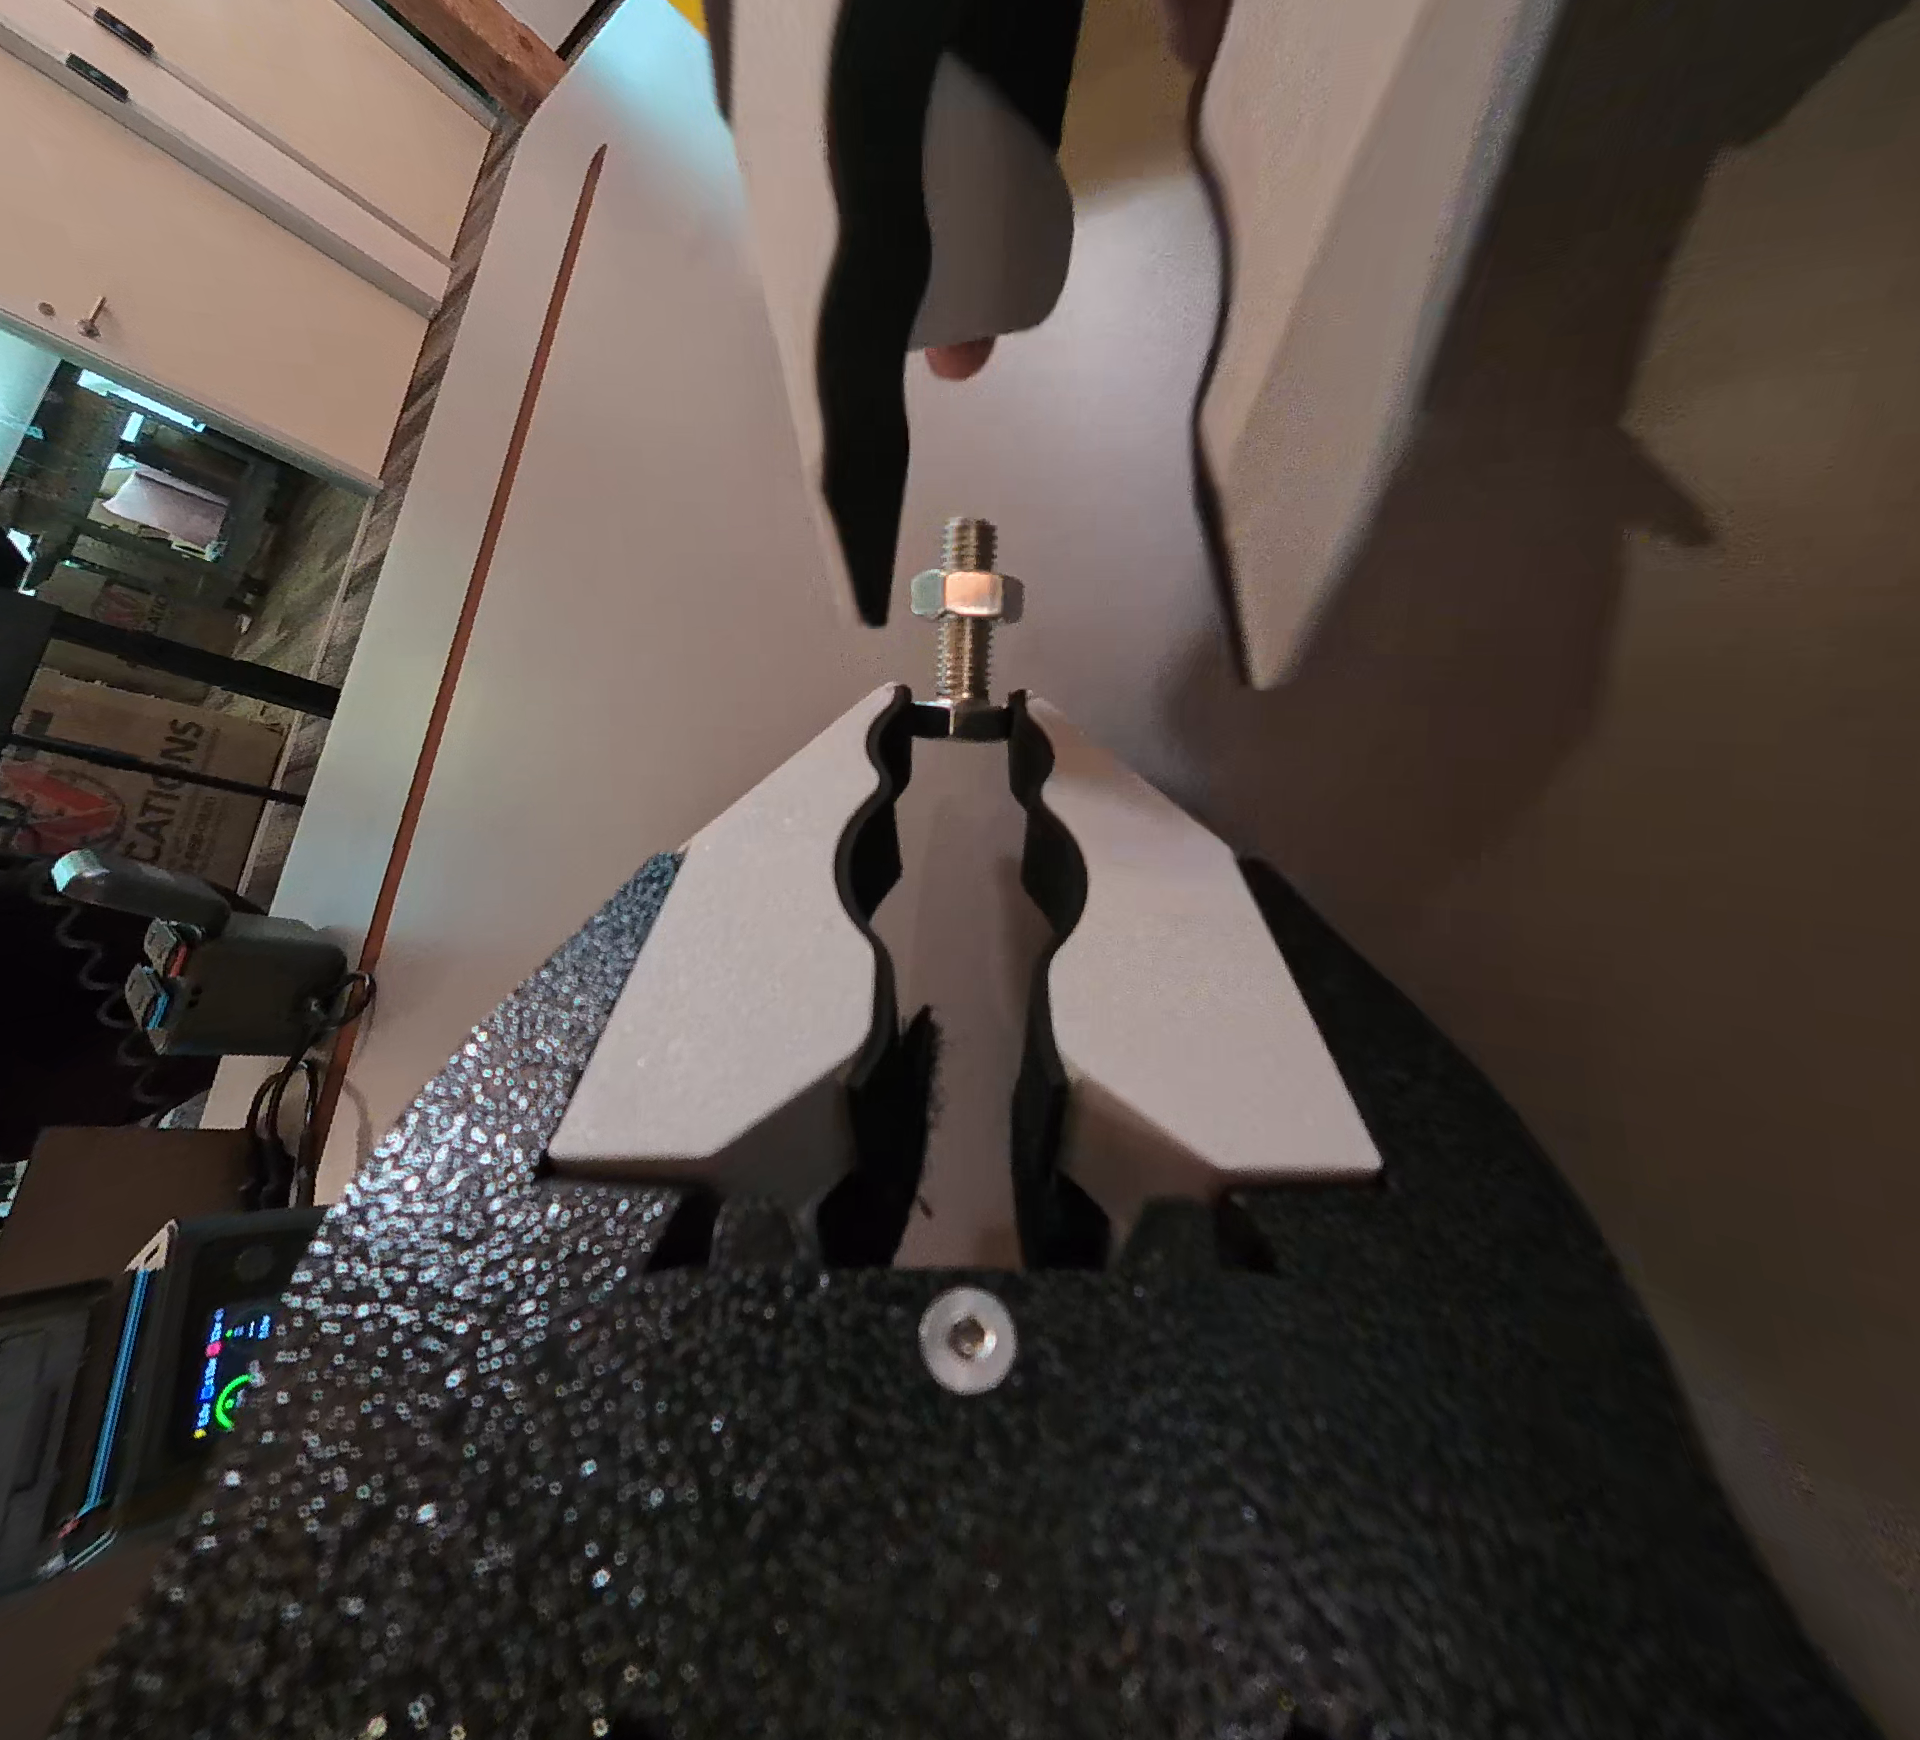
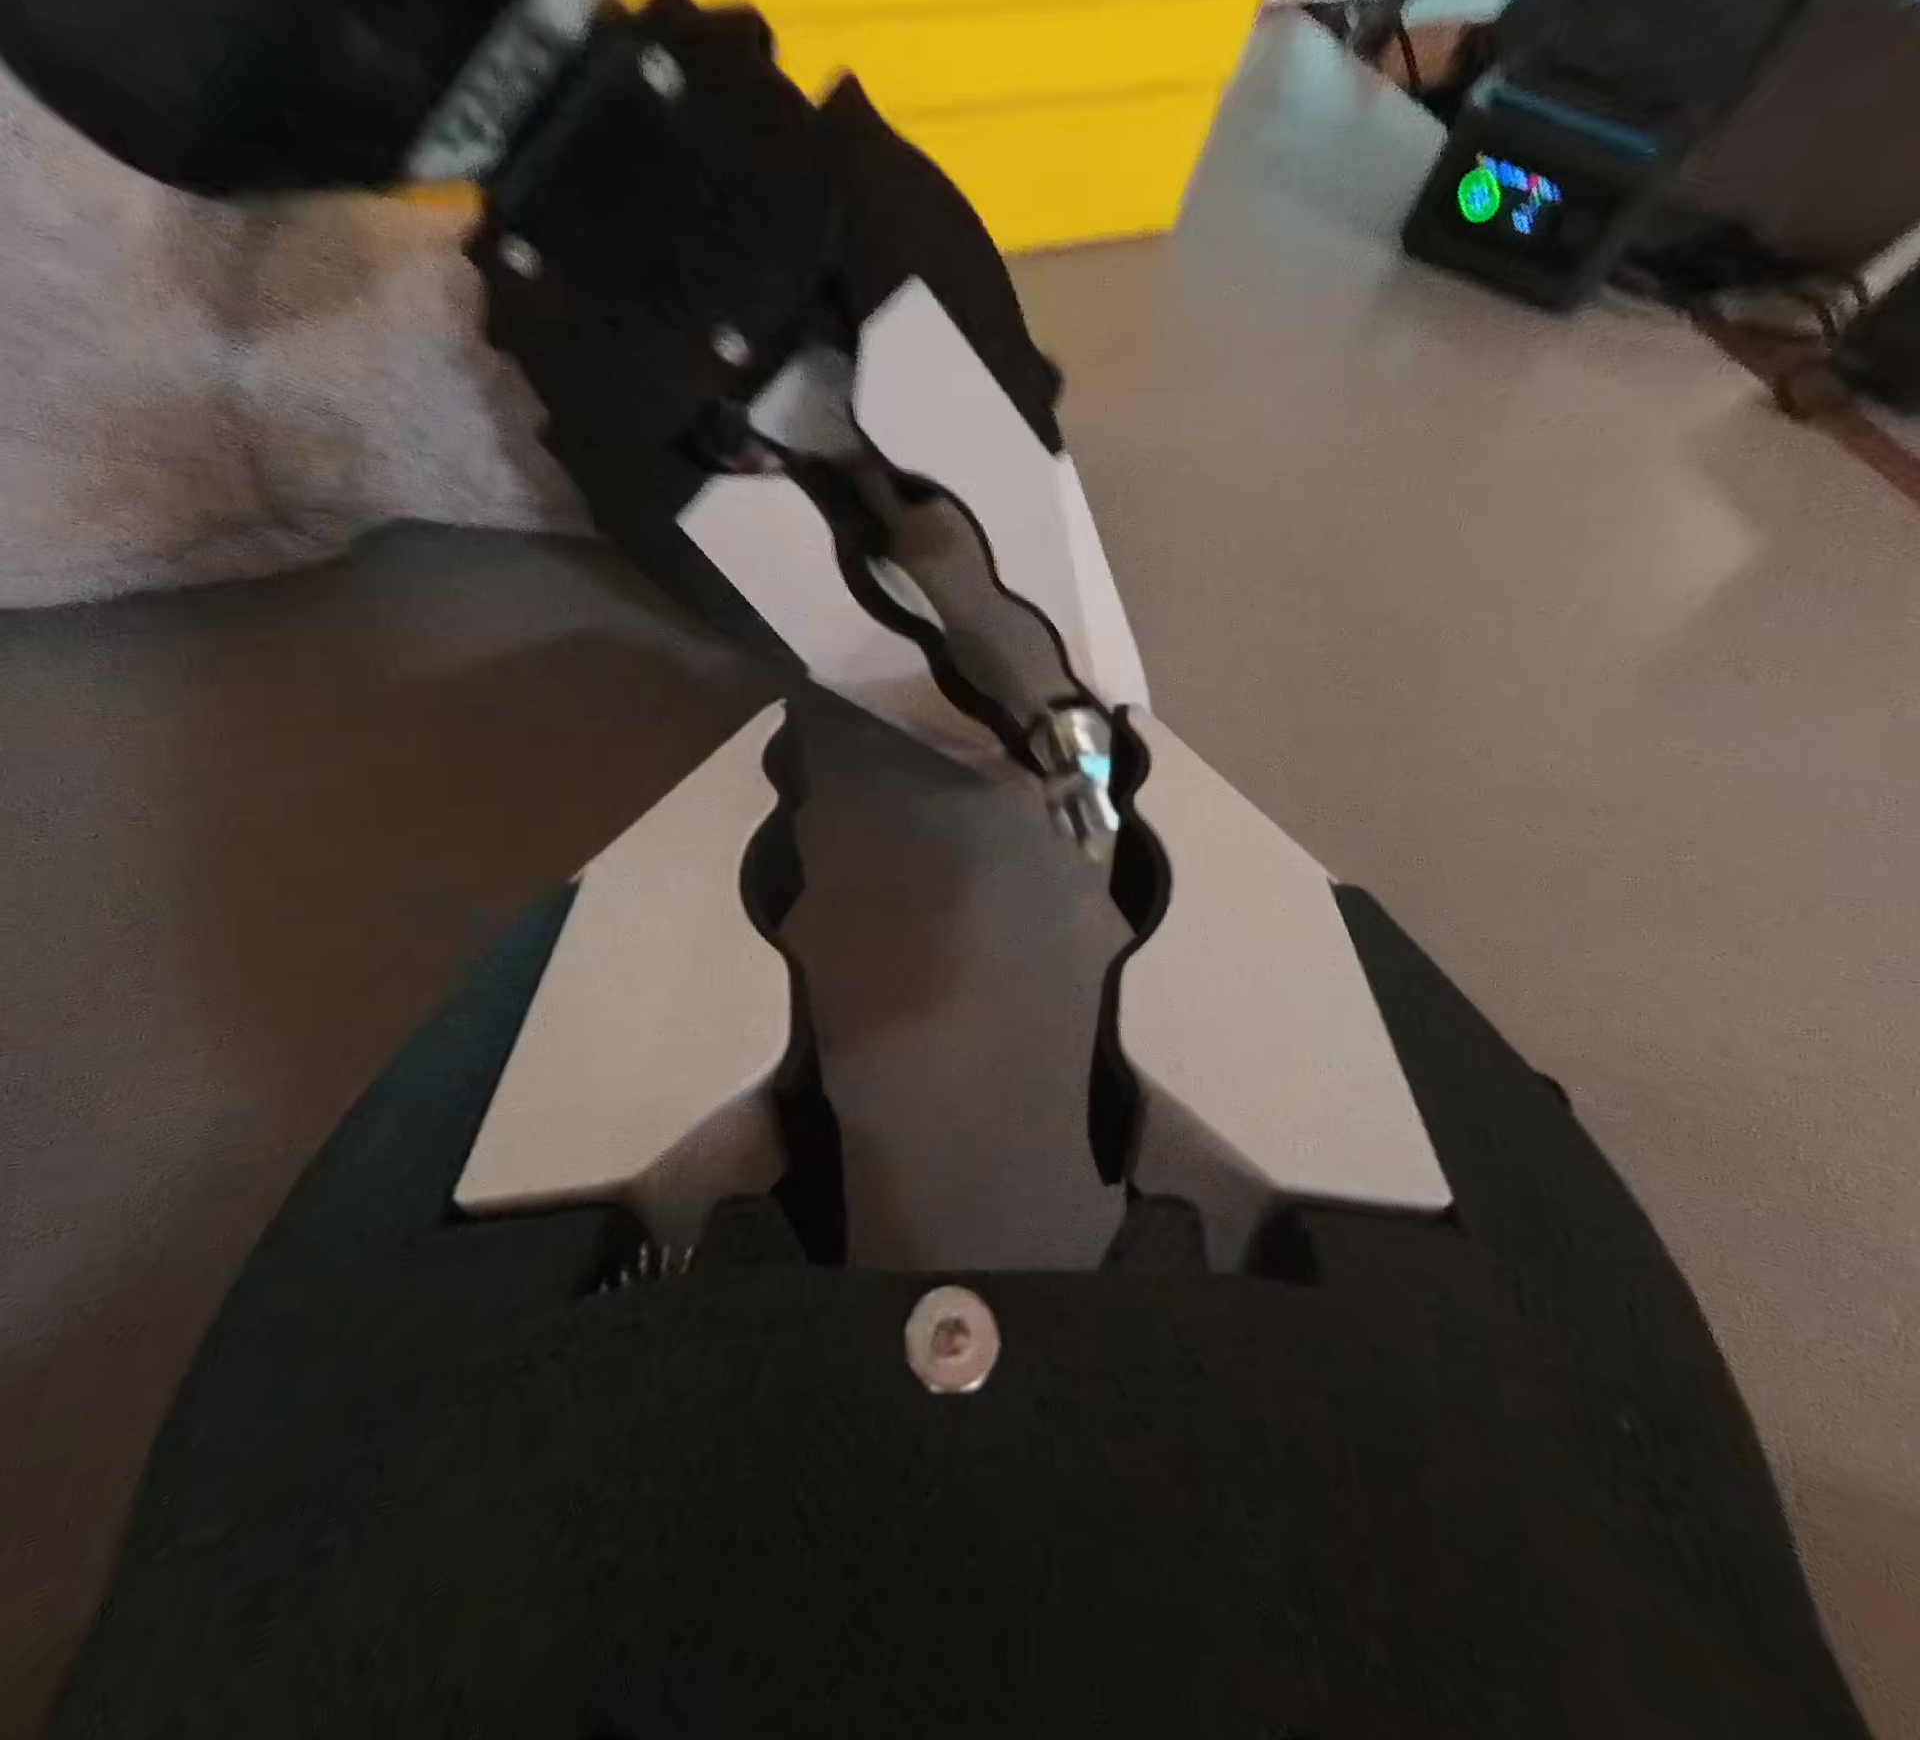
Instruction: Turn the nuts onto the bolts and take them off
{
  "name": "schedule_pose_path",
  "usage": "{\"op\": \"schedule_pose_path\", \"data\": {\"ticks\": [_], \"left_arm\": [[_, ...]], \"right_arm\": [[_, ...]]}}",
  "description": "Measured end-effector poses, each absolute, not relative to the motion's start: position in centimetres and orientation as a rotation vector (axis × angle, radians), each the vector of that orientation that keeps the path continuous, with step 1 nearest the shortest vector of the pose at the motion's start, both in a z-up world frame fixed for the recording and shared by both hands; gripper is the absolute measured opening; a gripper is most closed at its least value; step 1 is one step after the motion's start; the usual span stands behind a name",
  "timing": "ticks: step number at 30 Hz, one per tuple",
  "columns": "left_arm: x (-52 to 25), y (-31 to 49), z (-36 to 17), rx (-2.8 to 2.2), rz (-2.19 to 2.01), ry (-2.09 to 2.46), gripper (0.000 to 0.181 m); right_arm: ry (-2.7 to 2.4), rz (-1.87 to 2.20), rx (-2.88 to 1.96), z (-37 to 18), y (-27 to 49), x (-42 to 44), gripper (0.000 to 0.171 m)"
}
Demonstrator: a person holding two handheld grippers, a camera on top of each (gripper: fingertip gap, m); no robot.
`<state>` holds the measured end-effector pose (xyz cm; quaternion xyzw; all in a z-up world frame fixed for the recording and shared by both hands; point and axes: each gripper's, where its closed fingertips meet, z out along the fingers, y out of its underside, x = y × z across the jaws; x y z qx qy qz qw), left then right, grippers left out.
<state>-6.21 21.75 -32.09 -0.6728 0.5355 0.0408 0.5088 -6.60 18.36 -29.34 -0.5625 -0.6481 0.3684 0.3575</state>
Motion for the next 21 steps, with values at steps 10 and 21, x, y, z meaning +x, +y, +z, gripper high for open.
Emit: {"op": "schedule_pose_path", "data": {"ticks": [10,21], "left_arm": [[-6.2,21.8,-32.2,-1.624,0.112,1.297,0.017],[-6.1,21.8,-32.3,-1.628,0.107,1.294,0.017]], "right_arm": [[-1.685,1.087,-1.251,-27.8,16.1,-7.3,0.049],[-1.685,0.948,-1.56,-31.4,19.1,-6.0,0.061]]}}
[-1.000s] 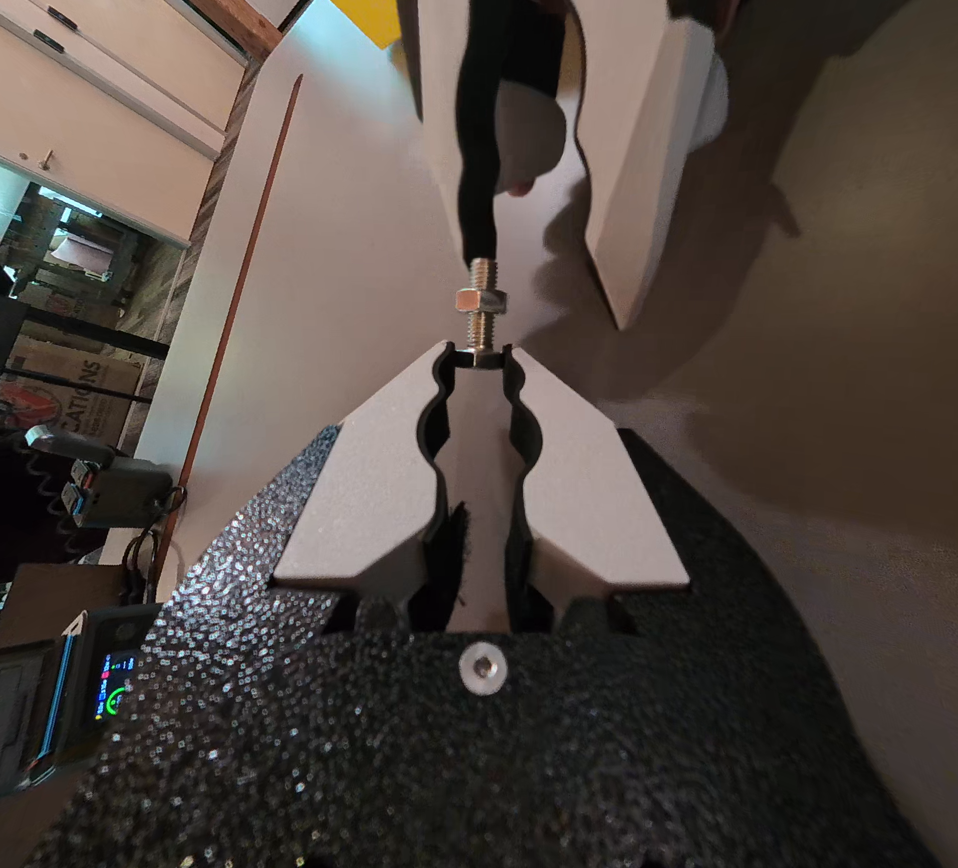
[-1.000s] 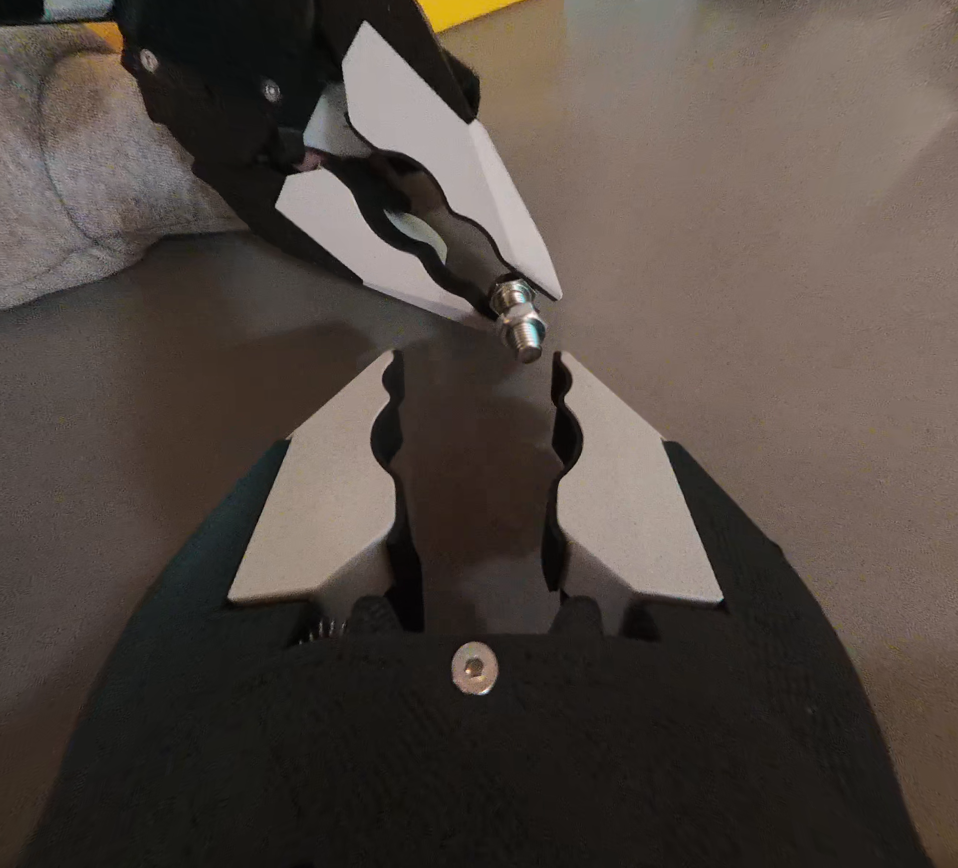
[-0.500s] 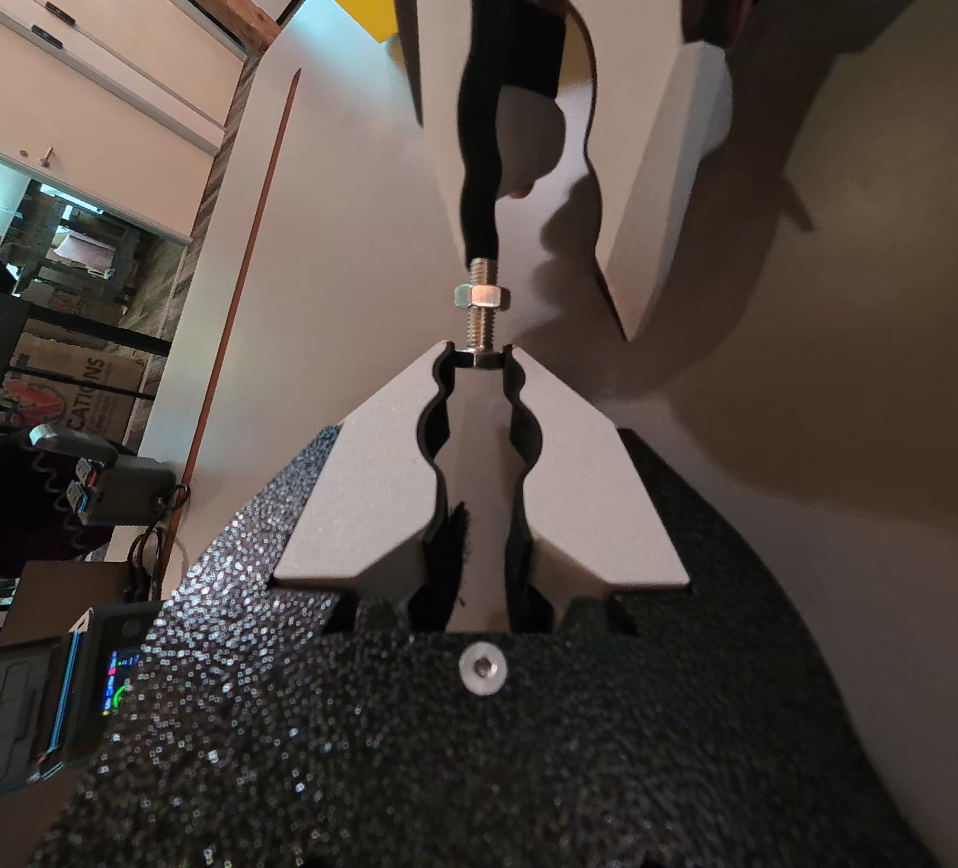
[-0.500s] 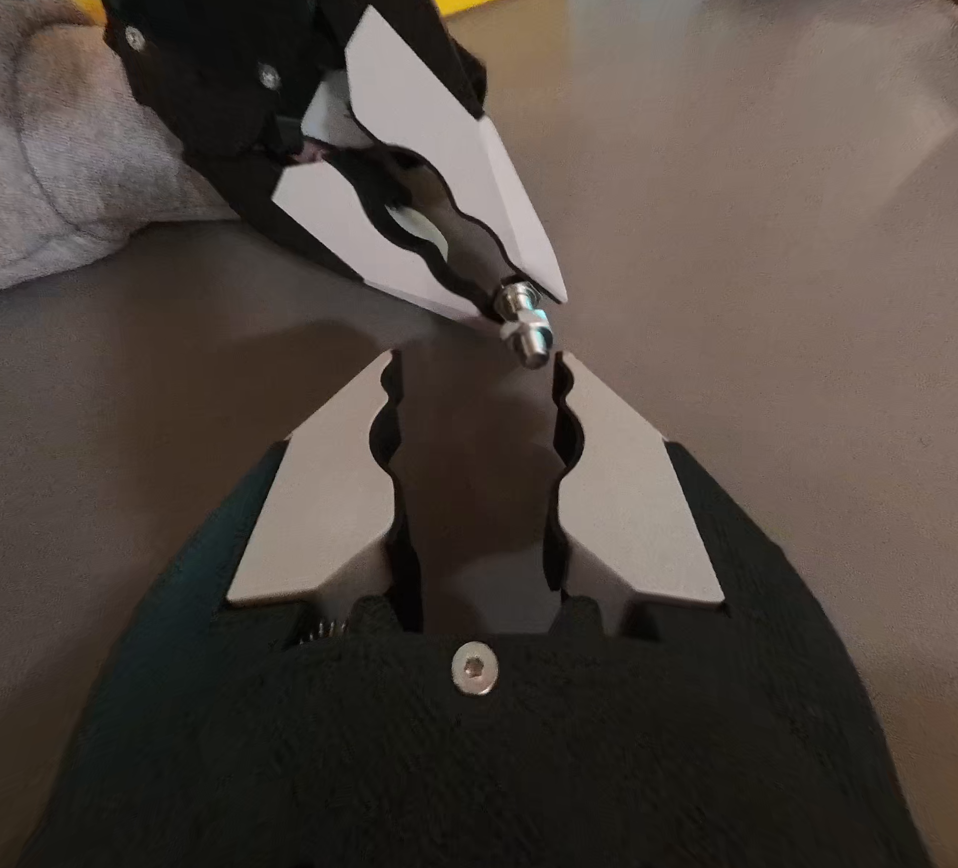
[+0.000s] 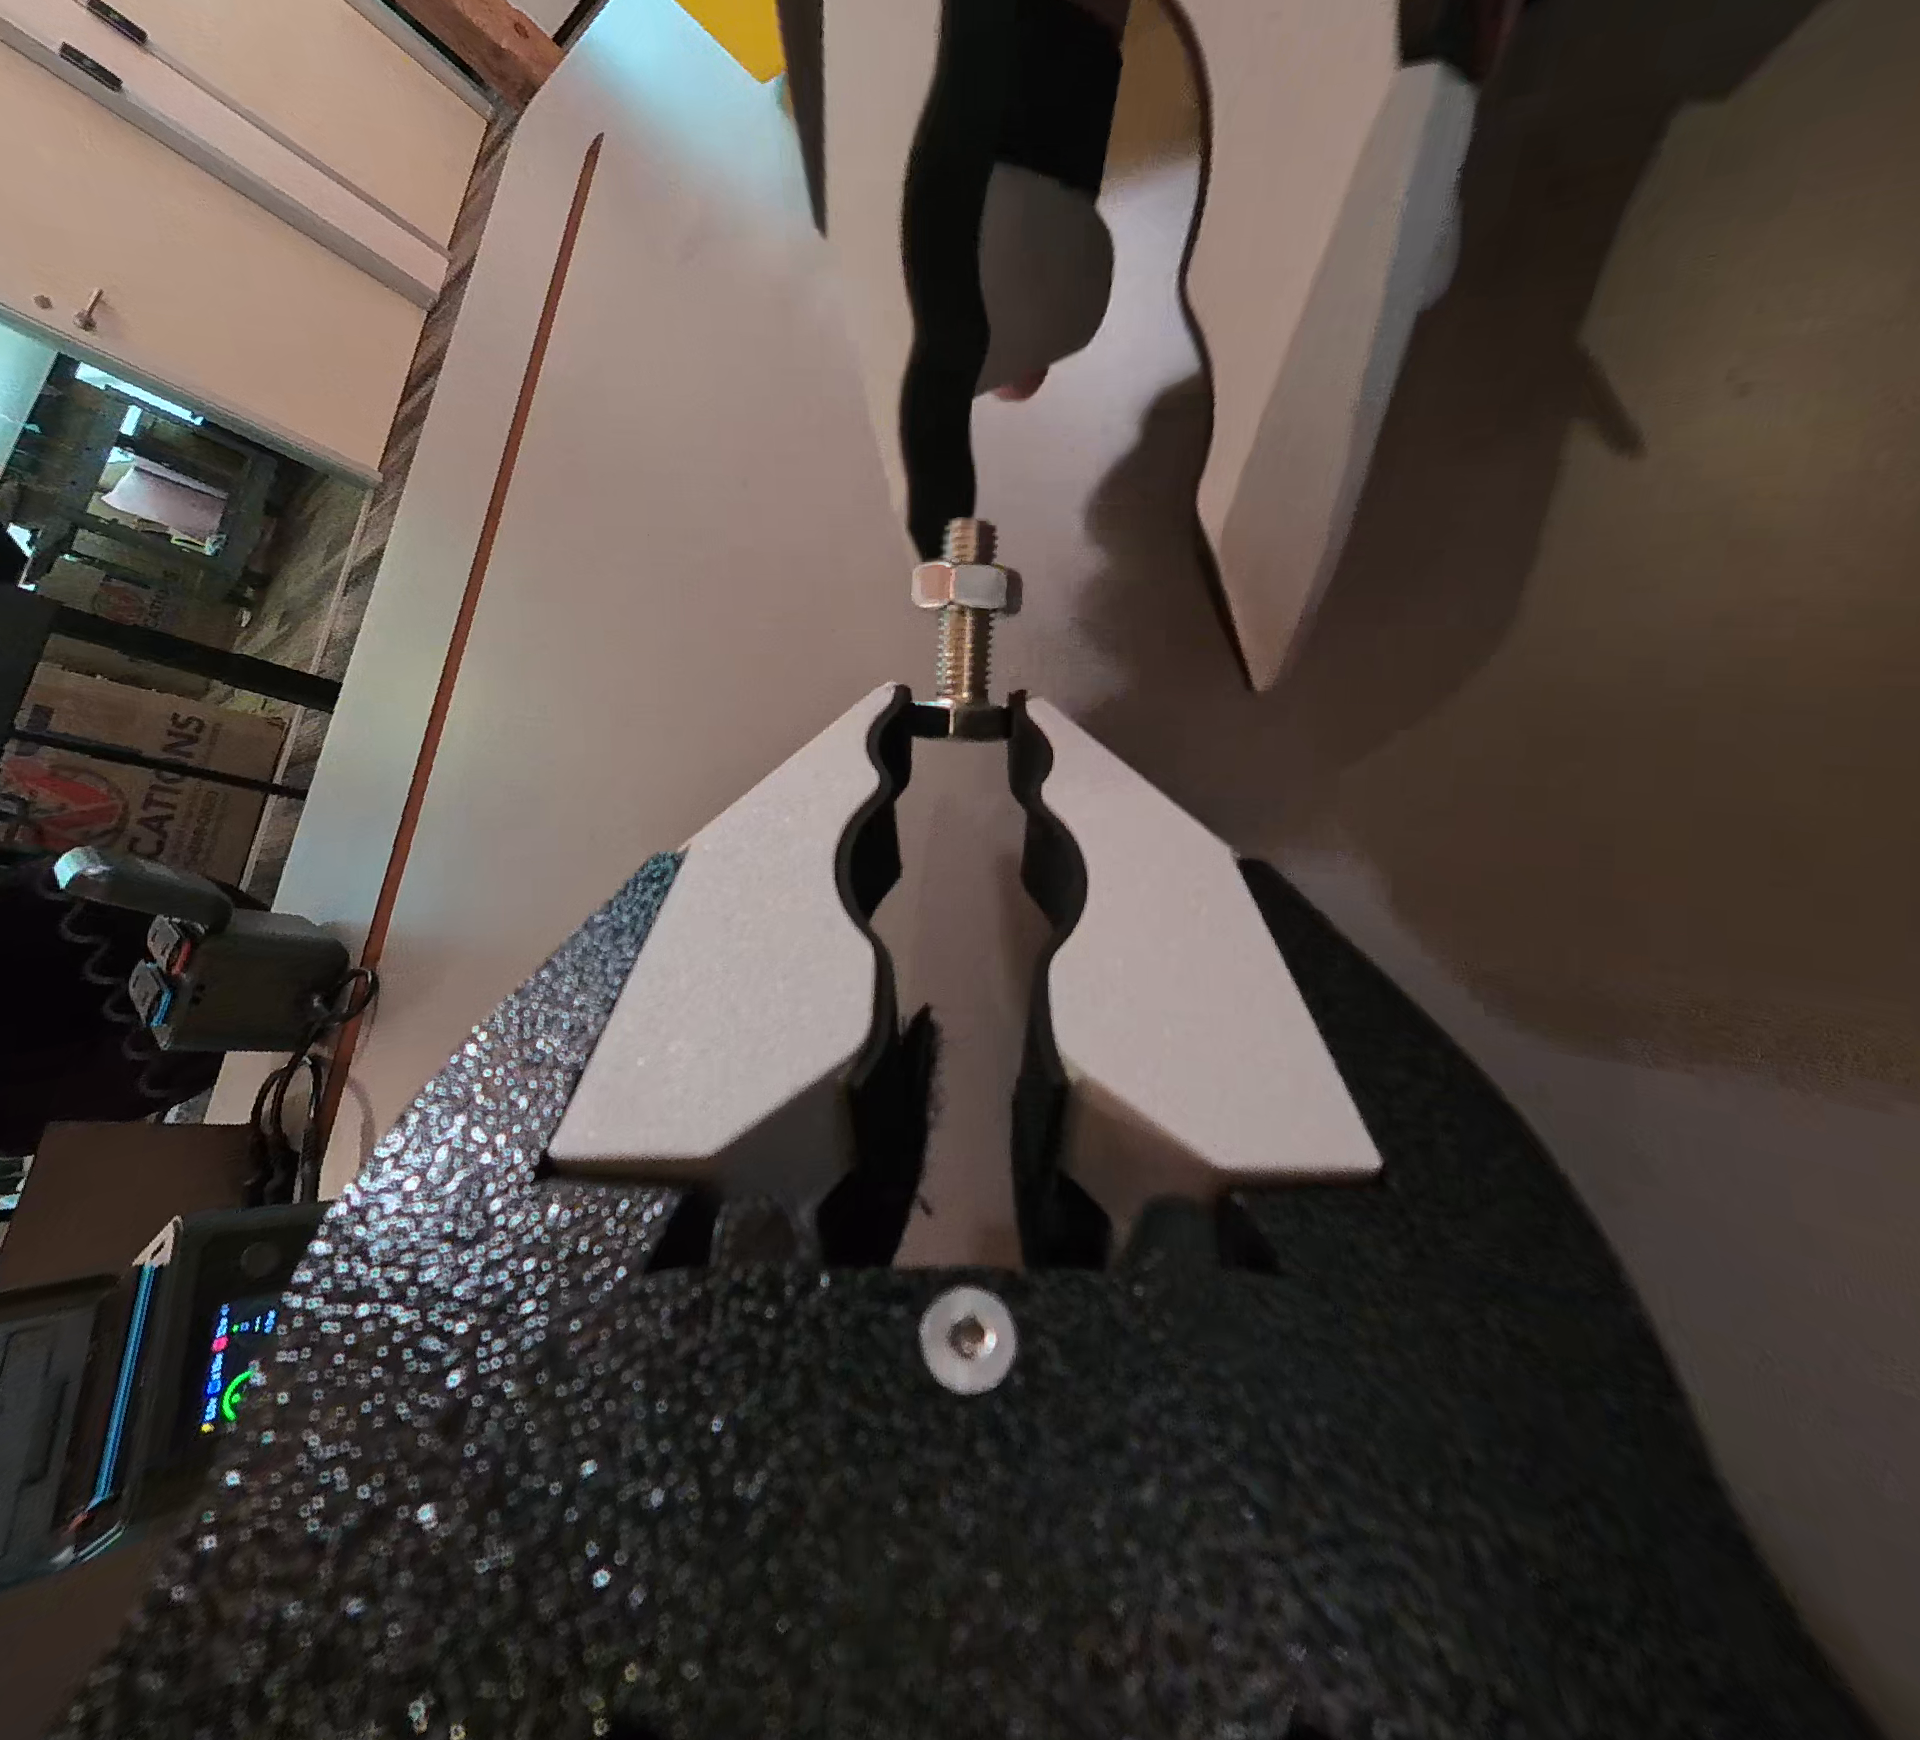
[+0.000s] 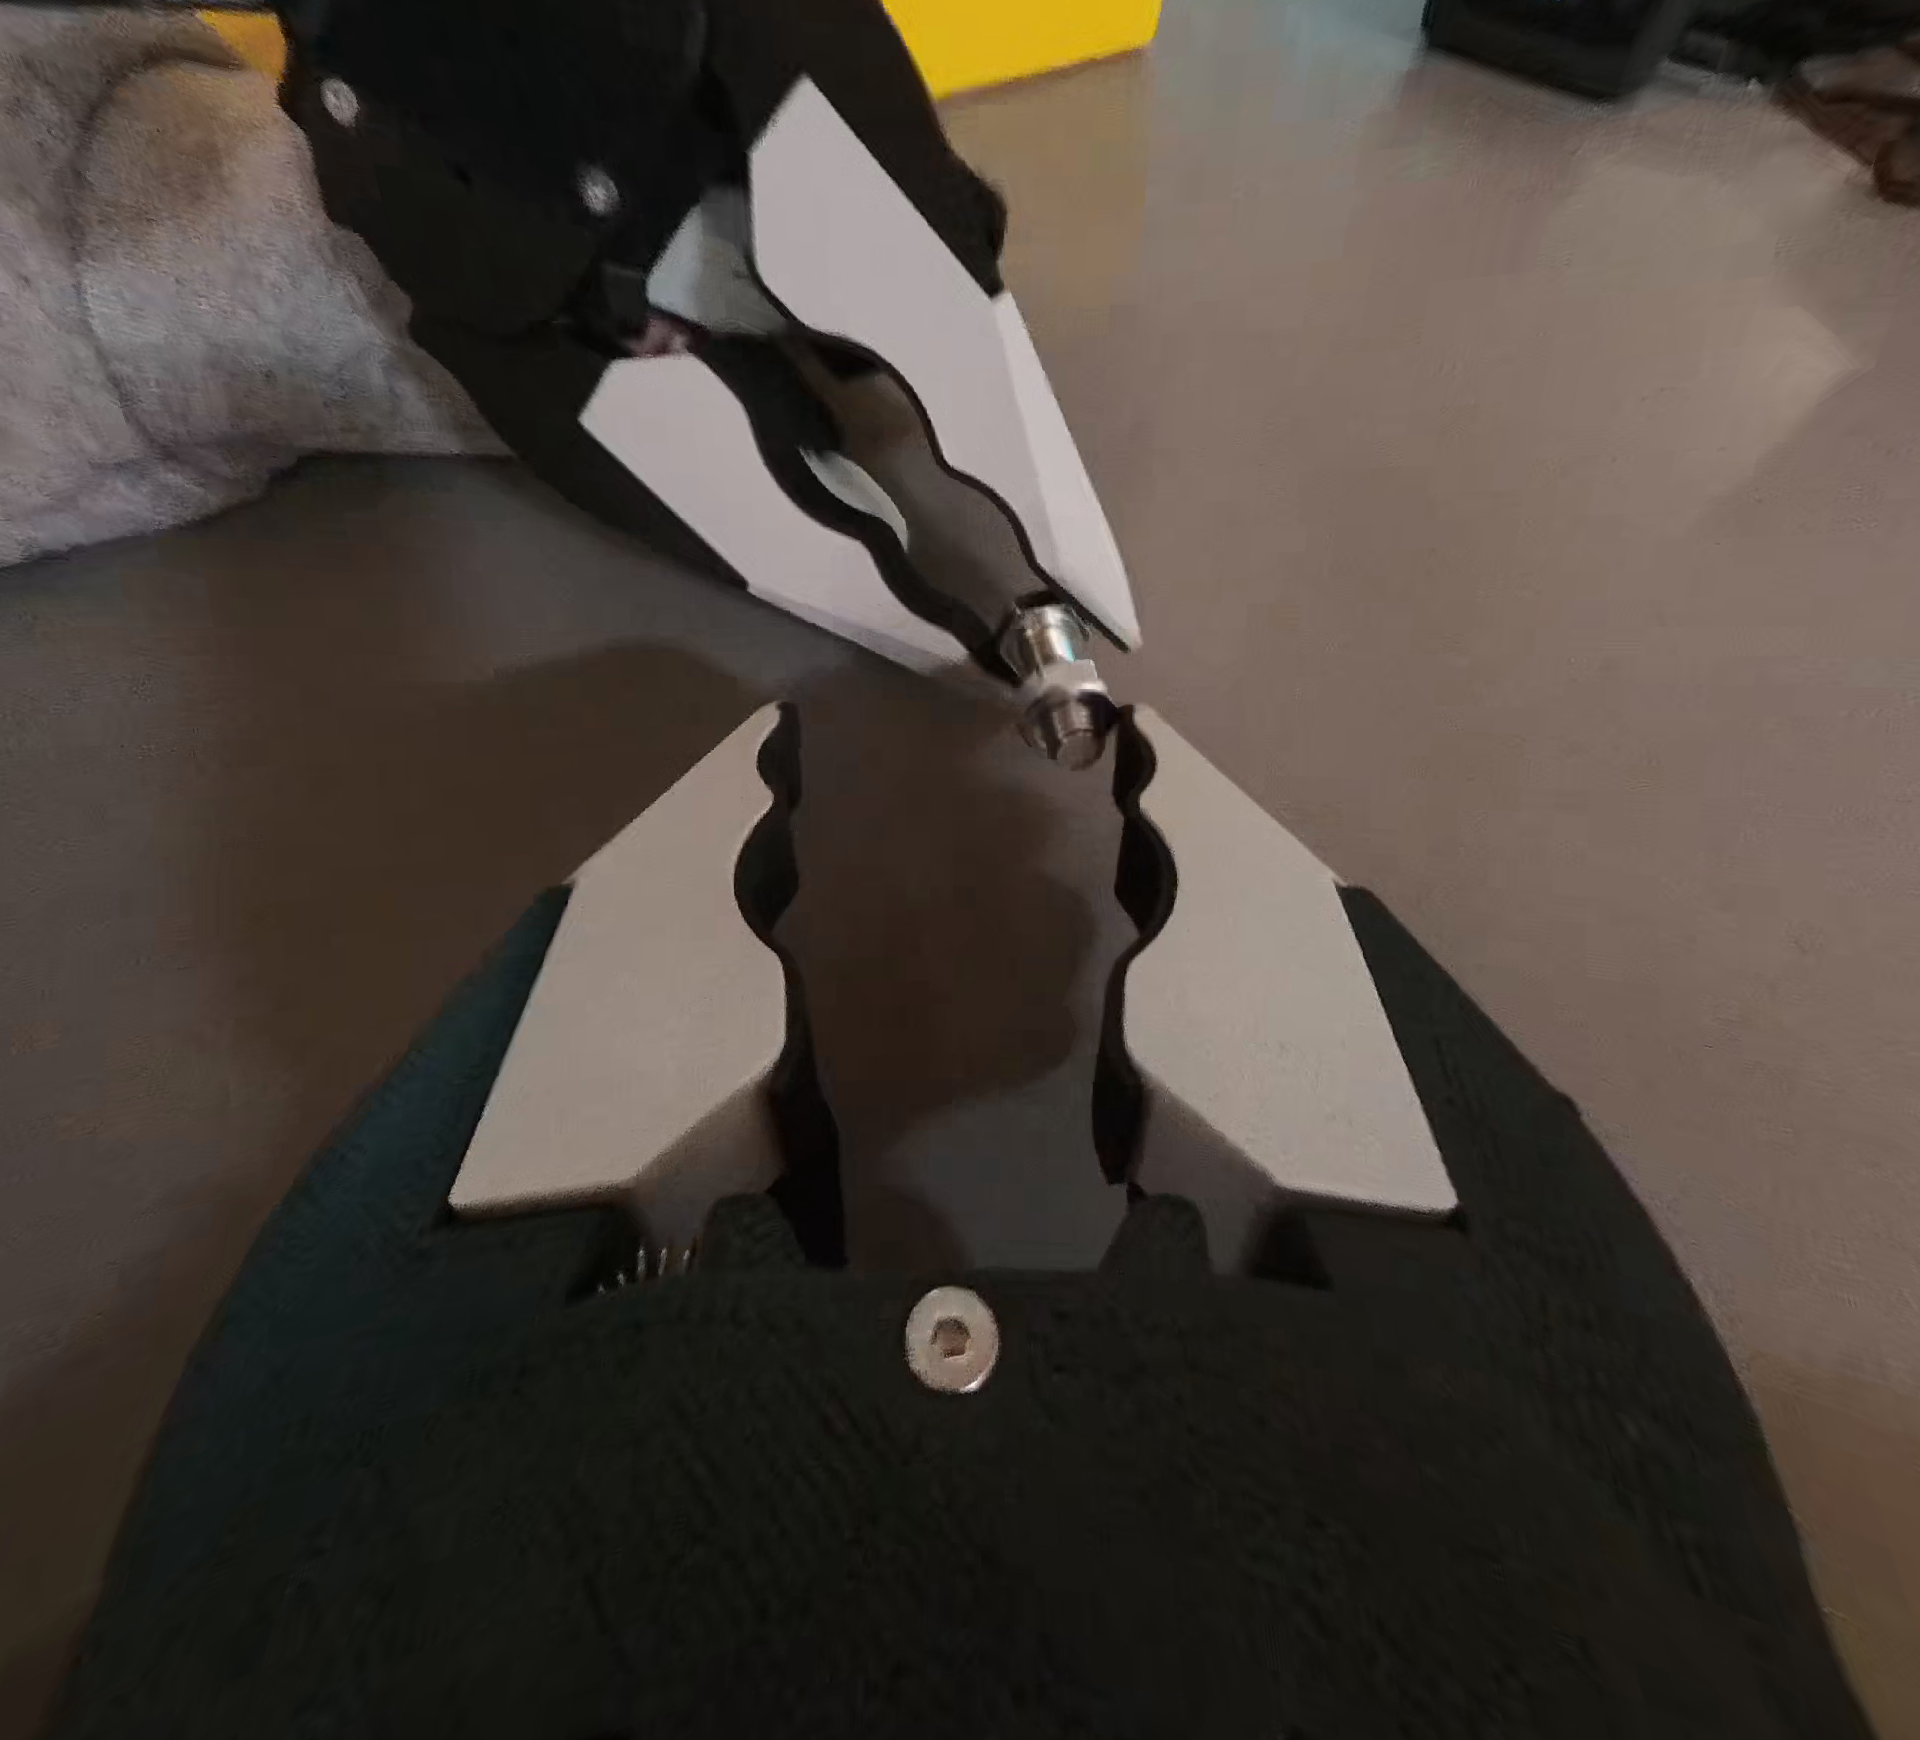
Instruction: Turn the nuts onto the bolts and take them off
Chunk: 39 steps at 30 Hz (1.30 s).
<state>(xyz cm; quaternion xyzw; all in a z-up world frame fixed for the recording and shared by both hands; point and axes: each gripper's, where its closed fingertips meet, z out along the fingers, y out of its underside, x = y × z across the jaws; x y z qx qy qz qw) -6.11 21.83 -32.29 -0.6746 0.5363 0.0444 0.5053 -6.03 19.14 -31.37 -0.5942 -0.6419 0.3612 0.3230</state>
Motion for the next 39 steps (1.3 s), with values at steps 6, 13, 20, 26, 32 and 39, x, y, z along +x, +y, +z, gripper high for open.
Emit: {"op": "schedule_pose_path", "data": {"ticks": [6,13,20,26,32,39], "left_arm": [[-6.1,21.8,-32.3,-1.627,0.104,1.291,0.017],[-6.1,21.8,-32.3,-1.628,0.108,1.293,0.017],[-6.1,21.8,-32.4,-1.629,0.11,1.296,0.017],[-6.1,21.8,-32.4,-1.628,0.117,1.3,0.017],[-6.1,21.8,-32.4,-1.624,0.123,1.308,0.016],[-6.2,21.9,-32.4,-1.632,0.123,1.3,0.017]], "right_arm": [[-1.651,1.112,-1.201,-27.2,15.9,-7.3,0.055],[-1.627,0.975,-1.684,-31.9,20.4,-4.7,0.059],[-1.621,1.254,-1.297,-27.2,15.9,-7.3,0.061],[-1.605,1.015,-1.704,-31.7,20.4,-4.9,0.061],[-1.67,1.133,-1.445,-29.3,17.2,-6.9,0.062],[-1.642,0.965,-1.636,-31.0,20.0,-4.9,0.06]]}}
